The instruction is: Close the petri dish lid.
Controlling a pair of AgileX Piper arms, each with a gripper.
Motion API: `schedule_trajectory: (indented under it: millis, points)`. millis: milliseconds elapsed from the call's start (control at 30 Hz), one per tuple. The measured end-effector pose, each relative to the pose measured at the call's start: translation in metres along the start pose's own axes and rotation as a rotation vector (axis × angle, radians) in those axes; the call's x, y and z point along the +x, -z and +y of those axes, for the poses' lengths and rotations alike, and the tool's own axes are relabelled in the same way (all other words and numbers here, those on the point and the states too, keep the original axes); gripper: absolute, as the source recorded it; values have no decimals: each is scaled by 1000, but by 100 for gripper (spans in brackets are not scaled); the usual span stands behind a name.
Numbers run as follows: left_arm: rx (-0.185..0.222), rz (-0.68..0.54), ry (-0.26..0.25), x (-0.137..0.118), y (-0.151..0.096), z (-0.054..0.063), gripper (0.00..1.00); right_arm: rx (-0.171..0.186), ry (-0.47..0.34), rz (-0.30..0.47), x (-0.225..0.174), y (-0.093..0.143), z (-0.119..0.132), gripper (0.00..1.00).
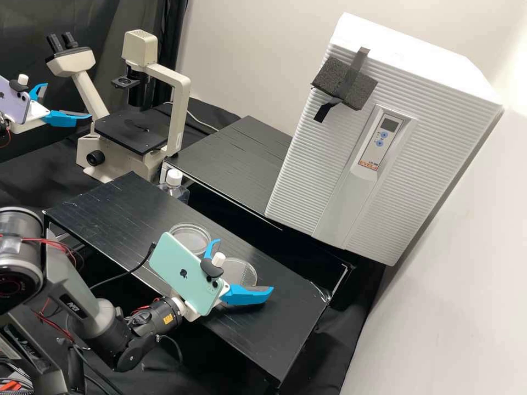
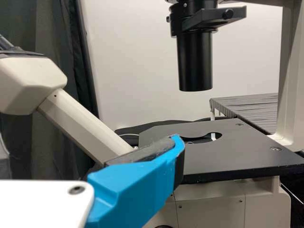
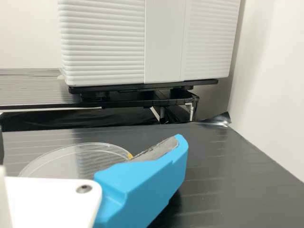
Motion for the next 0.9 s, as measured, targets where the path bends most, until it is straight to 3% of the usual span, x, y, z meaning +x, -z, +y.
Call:
schedule_trajectory:
  millis: [333,533,633,900]
  points:
    - [0,0,0,0,0,0,100,-2,-5,-6,0,-1,1,100]
    - [0,0,0,0,0,0,100,-38,5,2,-4,-2,4,100]
    - [0,0,0,0,0,0,100,-40,13,12,-6,-1,5,100]
    - [0,0,0,0,0,0,100,-60,96,56,-7,3,-2,100]
